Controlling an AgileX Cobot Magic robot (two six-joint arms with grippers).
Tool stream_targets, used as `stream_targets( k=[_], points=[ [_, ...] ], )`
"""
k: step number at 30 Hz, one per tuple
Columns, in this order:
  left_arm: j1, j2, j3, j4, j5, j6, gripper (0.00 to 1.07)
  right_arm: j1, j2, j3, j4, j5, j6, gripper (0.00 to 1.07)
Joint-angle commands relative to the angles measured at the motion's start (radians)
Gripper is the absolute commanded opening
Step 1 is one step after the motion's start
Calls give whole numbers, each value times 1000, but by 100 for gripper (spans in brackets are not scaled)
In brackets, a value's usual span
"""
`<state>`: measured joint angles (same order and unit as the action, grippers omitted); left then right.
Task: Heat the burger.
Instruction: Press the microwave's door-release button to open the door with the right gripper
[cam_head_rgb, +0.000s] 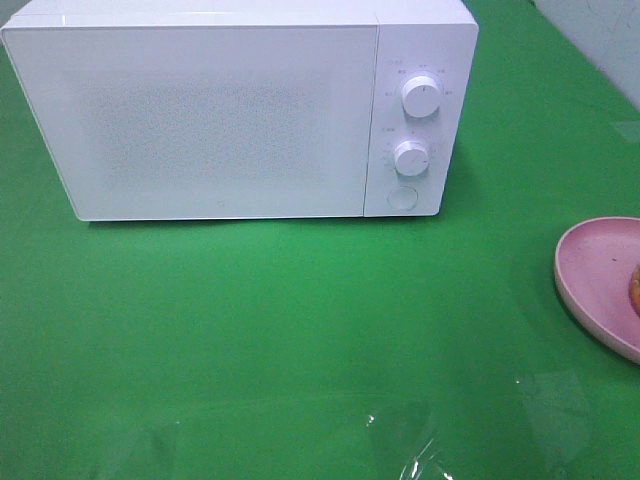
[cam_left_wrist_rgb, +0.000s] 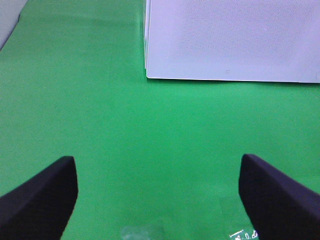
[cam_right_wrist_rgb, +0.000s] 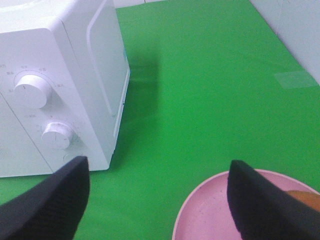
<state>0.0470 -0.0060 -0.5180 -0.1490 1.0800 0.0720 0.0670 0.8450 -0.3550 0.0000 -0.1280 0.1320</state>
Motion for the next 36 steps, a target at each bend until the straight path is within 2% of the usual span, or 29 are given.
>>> stream_targets(
  k=[1,10,17,19,24,25,26,28,31,32,33,35,36],
  points=[
    [3,-21,3,-3,-11,-4,80,-3,35,1,0,-80,-4,75],
    [3,-21,3,-3,-11,-4,80,-3,217,1,0,-314,-42,75],
    [3,-21,3,-3,-11,-4,80,-2,347,21,89,-528,-158,75],
    [3,-21,3,-3,-11,-4,80,33,395,51,169,-640,-210,75],
    [3,-21,3,-3,-11,-4,80,117,450,69,285,-732,-311,75],
    [3,-21,3,-3,-11,-4,80,167,482,69,342,-763,-358,75],
    [3,-21,3,-3,-11,-4,80,167,482,69,342,-763,-358,75],
    [3,-21,3,-3,-11,-4,80,256,546,69,429,-839,-389,75],
    [3,-21,3,-3,-11,-4,80,278,562,69,446,-858,-390,75],
    [3,-21,3,-3,-11,-4,80,318,588,69,486,-898,-394,75],
    [3,-21,3,-3,-11,-4,80,318,588,69,486,-898,-394,75],
    [3,-21,3,-3,-11,-4,80,404,637,68,573,-975,-422,75],
    [3,-21,3,-3,-11,-4,80,404,637,68,573,-975,-422,75]
  ],
)
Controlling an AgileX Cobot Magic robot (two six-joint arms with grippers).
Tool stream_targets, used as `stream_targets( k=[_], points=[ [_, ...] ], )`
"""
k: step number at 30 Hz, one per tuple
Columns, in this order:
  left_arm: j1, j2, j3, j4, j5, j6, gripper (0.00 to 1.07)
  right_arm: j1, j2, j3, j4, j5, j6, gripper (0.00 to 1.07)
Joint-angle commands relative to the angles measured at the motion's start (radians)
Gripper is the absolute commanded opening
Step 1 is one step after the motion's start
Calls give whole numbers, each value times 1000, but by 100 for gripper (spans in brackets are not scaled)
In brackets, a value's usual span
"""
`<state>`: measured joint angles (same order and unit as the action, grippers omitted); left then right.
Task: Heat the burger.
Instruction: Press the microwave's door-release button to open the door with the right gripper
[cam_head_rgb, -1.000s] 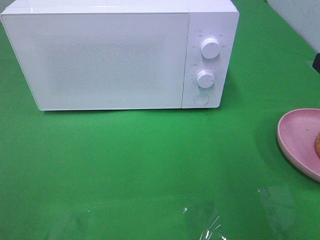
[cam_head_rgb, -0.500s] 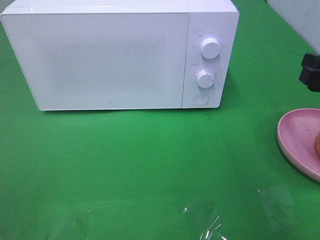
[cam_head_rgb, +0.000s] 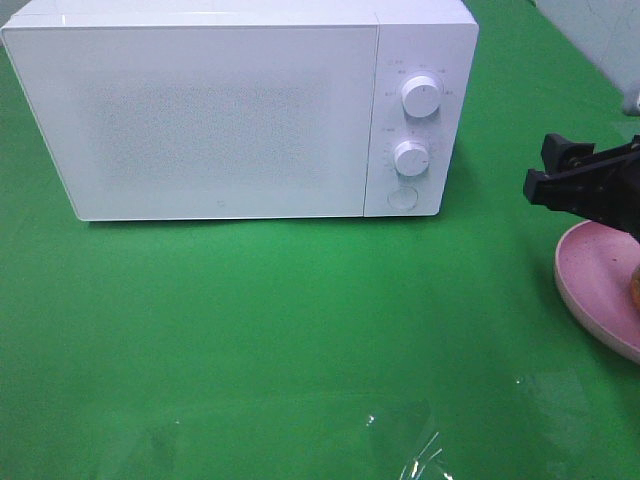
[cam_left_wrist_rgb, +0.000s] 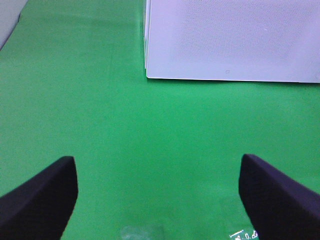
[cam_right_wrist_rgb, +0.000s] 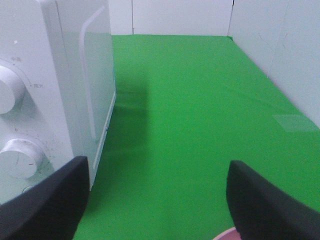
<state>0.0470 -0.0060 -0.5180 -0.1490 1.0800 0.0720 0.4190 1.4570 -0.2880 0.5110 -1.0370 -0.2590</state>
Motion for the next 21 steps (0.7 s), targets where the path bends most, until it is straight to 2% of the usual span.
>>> stream_targets(
  k=[1,4,6,9,11,14,15,21],
  points=[
    [3,-21,3,-3,-11,-4,80,74,36,0,85,-83,-41,75],
    [3,-21,3,-3,-11,-4,80,116,55,0,122,-120,-57,75],
    [3,-21,3,-3,-11,-4,80,200,98,0,181,-178,-60,75],
    [3,-21,3,-3,-11,-4,80,222,109,0,193,-188,-60,75],
    [3,-21,3,-3,-11,-4,80,301,151,-12,259,-230,-61,75],
    [3,-21,3,-3,-11,-4,80,321,162,-22,282,-231,-64,75],
    [3,-21,3,-3,-11,-4,80,357,182,-43,317,-229,-79,75],
    [3,-21,3,-3,-11,-4,80,424,231,-117,356,-229,-114,75]
  ],
)
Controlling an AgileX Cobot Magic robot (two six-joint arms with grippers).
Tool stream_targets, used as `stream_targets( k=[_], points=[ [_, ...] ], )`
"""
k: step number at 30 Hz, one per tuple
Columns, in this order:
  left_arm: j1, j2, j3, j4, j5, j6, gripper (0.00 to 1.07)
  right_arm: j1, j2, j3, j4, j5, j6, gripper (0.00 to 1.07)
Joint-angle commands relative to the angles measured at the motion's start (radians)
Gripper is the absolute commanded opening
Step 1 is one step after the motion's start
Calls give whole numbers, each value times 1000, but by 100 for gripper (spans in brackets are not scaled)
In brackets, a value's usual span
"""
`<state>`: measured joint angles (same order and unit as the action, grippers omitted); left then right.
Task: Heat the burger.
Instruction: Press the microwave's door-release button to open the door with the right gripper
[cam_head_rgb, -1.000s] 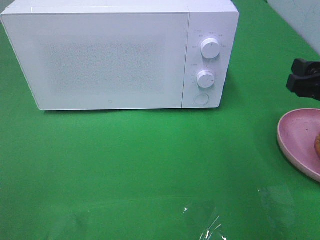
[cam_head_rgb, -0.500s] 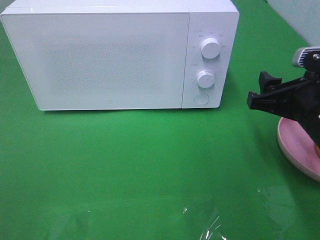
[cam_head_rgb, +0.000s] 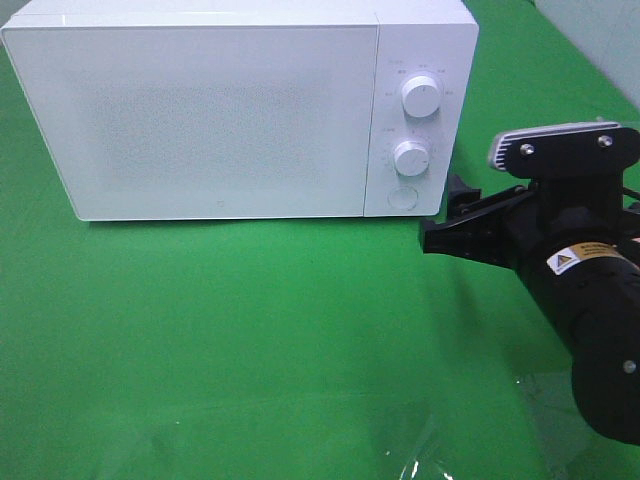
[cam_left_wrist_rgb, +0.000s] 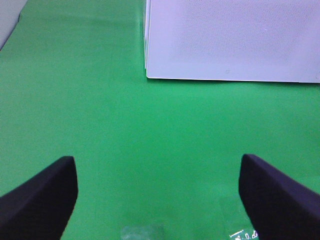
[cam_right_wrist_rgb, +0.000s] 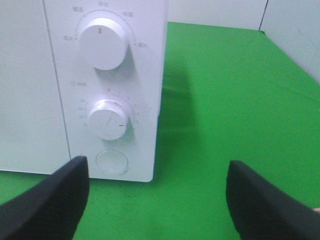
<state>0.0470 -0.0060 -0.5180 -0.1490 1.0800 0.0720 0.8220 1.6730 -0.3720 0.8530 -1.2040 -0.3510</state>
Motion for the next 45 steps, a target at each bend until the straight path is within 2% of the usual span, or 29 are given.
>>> stream_targets(
  k=[1,8,16,23,26,28,29,30,32,33,34,35,36,37,39,41,45],
  points=[
    [3,-21,3,-3,-11,-4,80,27,31,-54,15,-62,-22,75],
    [3,-21,3,-3,-11,-4,80,33,65,-117,16,-59,-22,74],
    [3,-21,3,-3,-11,-4,80,33,65,-136,15,-60,8,74],
    [3,-21,3,-3,-11,-4,80,33,65,-136,15,-17,318,68],
    [3,-21,3,-3,-11,-4,80,33,65,-136,15,16,572,60],
    [3,-21,3,-3,-11,-4,80,33,65,-136,15,21,627,57],
    [3,-21,3,-3,-11,-4,80,33,65,-136,15,36,752,50],
    [3,-21,3,-3,-11,-4,80,33,65,-136,15,36,752,50],
    [3,-21,3,-3,-11,-4,80,33,65,-136,15,50,904,39],
    [3,-21,3,-3,-11,-4,80,33,65,-136,15,50,904,39],
    [3,-21,3,-3,-11,-4,80,33,65,-136,14,69,984,30],
    [3,-21,3,-3,-11,-4,80,33,65,-136,14,69,984,30],
    [3,-21,3,-3,-11,-4,80,33,65,-136,14,90,1058,22],
    [3,-21,3,-3,-11,-4,80,33,65,-136,14,90,1058,22],
    [3,-21,3,-3,-11,-4,80,33,65,-136,14,146,1176,5],
    [3,-21,3,-3,-11,-4,80,33,65,-136,14,164,1198,0],
    [3,-21,3,-3,-11,-4,80,33,65,-136,14,242,1291,0]
  ],
)
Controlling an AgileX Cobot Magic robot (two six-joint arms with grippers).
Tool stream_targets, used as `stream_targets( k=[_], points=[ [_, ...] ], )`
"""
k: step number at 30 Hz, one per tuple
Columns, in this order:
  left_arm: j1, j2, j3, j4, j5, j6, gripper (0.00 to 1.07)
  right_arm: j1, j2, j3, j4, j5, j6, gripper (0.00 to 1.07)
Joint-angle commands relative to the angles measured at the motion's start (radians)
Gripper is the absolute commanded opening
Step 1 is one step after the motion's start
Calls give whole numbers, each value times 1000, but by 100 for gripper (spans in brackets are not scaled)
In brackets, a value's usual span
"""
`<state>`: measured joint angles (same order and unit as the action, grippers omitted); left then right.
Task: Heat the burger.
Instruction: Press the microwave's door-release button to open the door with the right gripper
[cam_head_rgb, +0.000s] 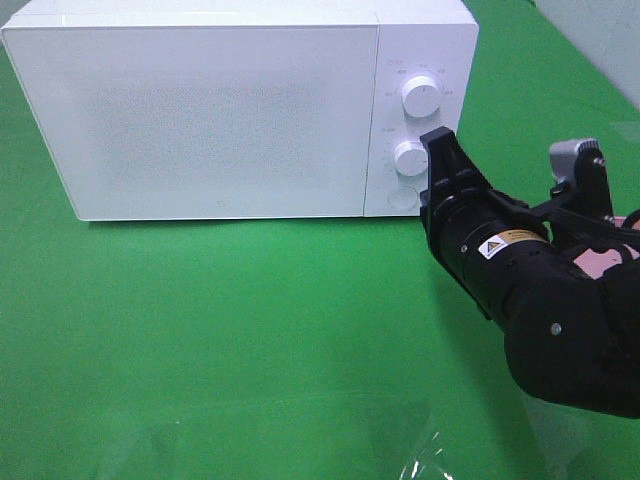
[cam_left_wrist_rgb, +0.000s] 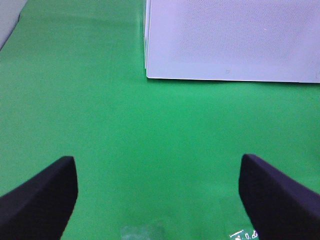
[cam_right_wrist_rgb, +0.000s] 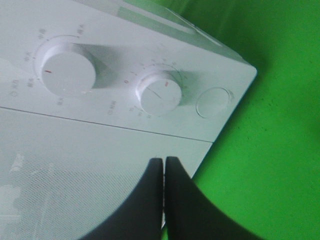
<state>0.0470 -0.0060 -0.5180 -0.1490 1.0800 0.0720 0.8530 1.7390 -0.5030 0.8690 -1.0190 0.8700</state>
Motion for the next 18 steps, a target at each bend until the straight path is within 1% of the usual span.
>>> stream_targets(
  k=[1,7,16,18],
  points=[
    [3,-21,3,-3,-11,-4,80,2,-1,-5,-2,74,93,0],
    [3,-21,3,-3,-11,-4,80,2,-1,-5,-6,143,227,0],
    [3,-21,3,-3,-11,-4,80,-1,-1,-5,-5,144,243,0],
    [3,-21,3,-3,-11,-4,80,-39,-1,-6,-25,154,260,0]
  ],
)
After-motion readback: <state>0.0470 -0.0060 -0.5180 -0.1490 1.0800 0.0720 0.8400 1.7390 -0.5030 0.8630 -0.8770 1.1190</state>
